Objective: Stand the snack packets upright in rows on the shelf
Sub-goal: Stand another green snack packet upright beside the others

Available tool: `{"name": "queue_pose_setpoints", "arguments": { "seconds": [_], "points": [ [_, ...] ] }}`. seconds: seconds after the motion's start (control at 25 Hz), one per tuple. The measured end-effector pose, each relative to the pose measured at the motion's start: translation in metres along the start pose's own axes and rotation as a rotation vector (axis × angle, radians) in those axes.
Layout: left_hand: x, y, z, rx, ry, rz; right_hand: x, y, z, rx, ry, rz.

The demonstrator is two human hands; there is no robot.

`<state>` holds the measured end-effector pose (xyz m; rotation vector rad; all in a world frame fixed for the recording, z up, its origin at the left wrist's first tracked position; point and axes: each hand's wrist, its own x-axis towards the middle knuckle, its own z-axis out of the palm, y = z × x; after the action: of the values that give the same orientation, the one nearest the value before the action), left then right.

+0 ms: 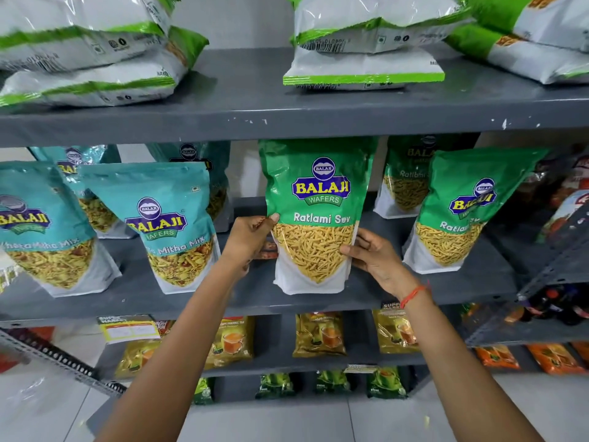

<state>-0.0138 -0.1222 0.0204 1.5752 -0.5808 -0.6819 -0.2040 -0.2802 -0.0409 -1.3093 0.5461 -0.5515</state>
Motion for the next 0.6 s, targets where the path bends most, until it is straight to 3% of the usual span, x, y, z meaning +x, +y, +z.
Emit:
{"name": "queue_pose_setpoints", "arguments": {
  "seconds": [0.32, 0.6],
  "points": [
    [-0.030, 0.004, -0.002, 0.008, -0.062, 0.000, -0.043, -0.015, -0.004, -0.051, -0.023, -0.028],
    [0.008, -0.017, 0.017, -0.021, -0.074, -0.059, -0.007, -0.004, -0.014, -0.134, 0.026, -0.038]
  ]
}}
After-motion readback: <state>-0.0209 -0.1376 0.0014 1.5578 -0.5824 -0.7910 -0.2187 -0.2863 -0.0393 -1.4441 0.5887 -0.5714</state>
